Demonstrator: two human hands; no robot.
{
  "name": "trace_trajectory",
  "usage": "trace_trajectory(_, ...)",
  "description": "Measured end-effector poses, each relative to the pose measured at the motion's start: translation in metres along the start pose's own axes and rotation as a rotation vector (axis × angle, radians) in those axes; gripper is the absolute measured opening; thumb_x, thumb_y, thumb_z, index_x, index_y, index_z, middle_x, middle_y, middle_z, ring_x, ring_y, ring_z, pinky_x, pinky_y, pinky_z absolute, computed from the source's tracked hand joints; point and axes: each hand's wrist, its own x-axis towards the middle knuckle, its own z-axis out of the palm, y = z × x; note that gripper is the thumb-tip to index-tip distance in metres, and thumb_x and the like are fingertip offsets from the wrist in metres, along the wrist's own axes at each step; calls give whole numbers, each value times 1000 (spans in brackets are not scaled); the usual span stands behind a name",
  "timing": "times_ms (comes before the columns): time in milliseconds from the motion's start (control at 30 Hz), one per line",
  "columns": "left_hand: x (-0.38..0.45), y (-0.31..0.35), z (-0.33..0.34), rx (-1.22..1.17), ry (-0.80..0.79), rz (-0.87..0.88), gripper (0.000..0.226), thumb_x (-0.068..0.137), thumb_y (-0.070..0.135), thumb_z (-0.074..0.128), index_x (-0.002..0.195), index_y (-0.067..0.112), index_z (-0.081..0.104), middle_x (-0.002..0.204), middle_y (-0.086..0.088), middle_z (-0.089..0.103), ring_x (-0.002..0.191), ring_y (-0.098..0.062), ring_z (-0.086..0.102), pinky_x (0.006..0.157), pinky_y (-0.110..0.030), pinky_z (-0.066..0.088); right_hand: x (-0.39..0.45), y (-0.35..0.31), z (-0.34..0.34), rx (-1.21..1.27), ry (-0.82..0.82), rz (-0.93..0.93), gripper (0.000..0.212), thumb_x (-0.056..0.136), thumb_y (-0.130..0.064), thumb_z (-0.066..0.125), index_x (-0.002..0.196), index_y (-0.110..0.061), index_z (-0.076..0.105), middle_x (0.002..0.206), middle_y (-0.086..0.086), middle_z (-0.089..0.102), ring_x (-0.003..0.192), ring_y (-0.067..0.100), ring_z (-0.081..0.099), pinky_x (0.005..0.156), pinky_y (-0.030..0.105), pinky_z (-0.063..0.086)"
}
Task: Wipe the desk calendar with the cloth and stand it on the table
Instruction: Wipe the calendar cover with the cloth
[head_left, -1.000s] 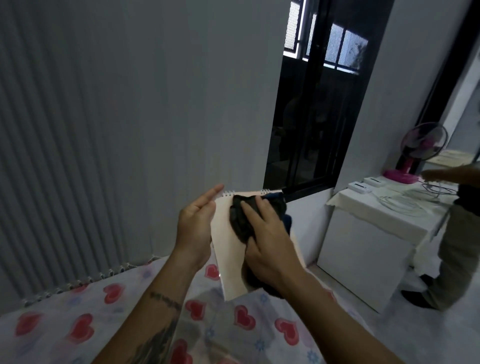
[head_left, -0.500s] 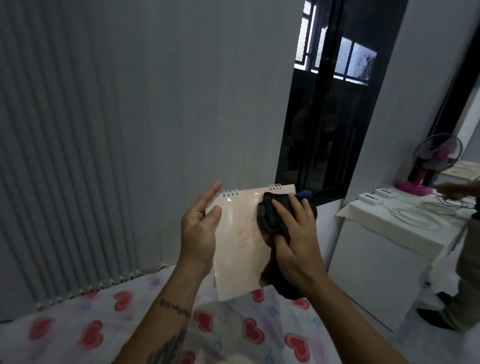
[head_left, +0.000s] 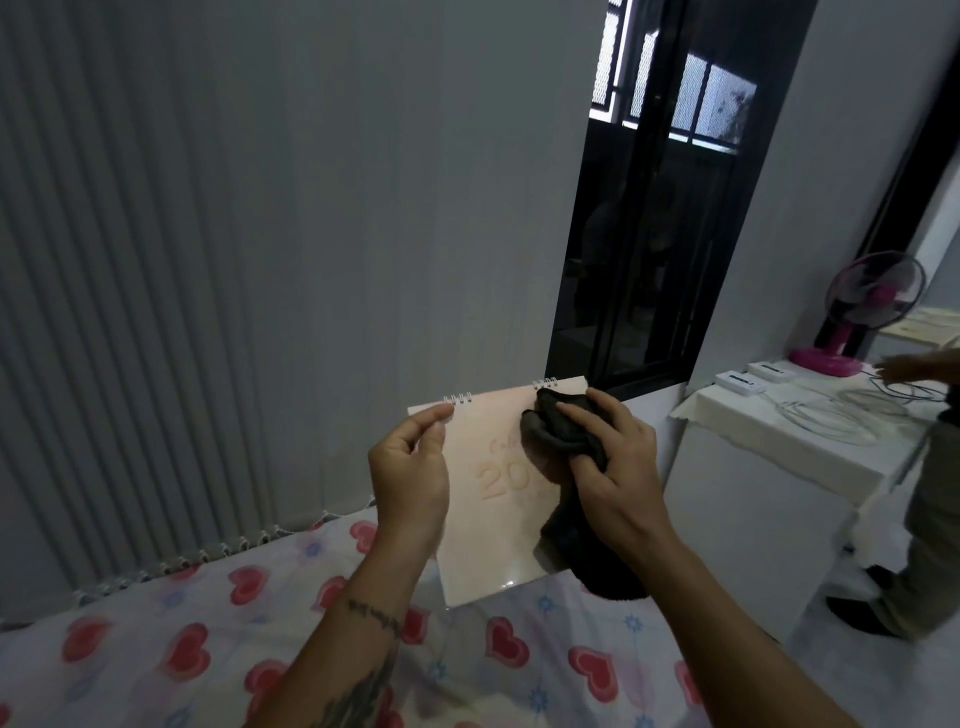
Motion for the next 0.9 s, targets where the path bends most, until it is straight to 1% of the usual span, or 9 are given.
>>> trace_trajectory(100,-10,-7,-3,42,-171,-8,40,96,5,53,95,37,76,107,2,72,77,-4,71,58,-17,53,-1,4,-1,-44,46,36,52,79,-21,47,129,-25,61,145,-3,42,129,21,31,100,10,13)
trace_trajectory(233,-20,-14,-15,245,-440,184,38,94,16,49,126,33,60,131,1,53,114,-9,59,85,-25,56,0,13,-2,16,112,127,47,82,-19,46,126,-21,63,139,1,47,126,25,38,107,30,28)
trace_trajectory(300,-29,-19,-15,286,-395,240,35,91,22,48,123,33,58,127,3,52,115,-11,57,86,-27,57,0,14,-3,28,130,175,46,83,-20,47,126,-18,63,136,3,48,124,26,41,108,46,36)
trace_trajectory(400,-41,-25,-10,285,-256,295,25,94,21,54,109,41,59,119,12,57,110,-7,60,73,-15,56,-4,11,-4,-4,142,191,50,81,-24,45,128,-19,60,137,2,46,124,23,36,108,47,36)
trace_trajectory(500,-41,-32,-4,185,-186,154,27,97,14,57,106,38,66,118,8,65,107,-16,66,77,-30,61,-10,8,-2,-114,147,139,50,81,-23,48,131,-20,56,143,2,41,127,23,30,106,40,31)
trace_trajectory(567,-40,-33,2,139,-155,98,28,97,13,57,106,36,69,115,11,69,105,-15,67,83,-38,61,-19,5,3,-291,128,78,53,80,-22,54,133,-21,53,147,5,39,131,29,28,104,46,31)
trace_trajectory(667,-38,-29,7,132,-126,103,30,95,9,58,102,34,72,107,18,71,102,-10,68,88,-38,59,-39,1,12,-474,82,-34,56,77,-26,57,132,-21,54,147,11,41,133,35,31,98,54,34)
trace_trajectory(800,-27,-25,6,118,-168,70,29,94,6,60,98,31,74,106,10,73,98,-8,69,79,-19,55,-60,16,14,-521,14,-188,52,80,-29,50,130,-18,59,144,14,47,131,37,36,99,54,34)
trace_trajectory(900,-30,-24,11,130,-209,62,30,94,7,60,95,34,73,103,17,72,93,3,67,73,-9,51,-46,22,7,-479,70,13,52,79,-22,51,131,-15,58,142,14,48,129,35,36,97,53,37)
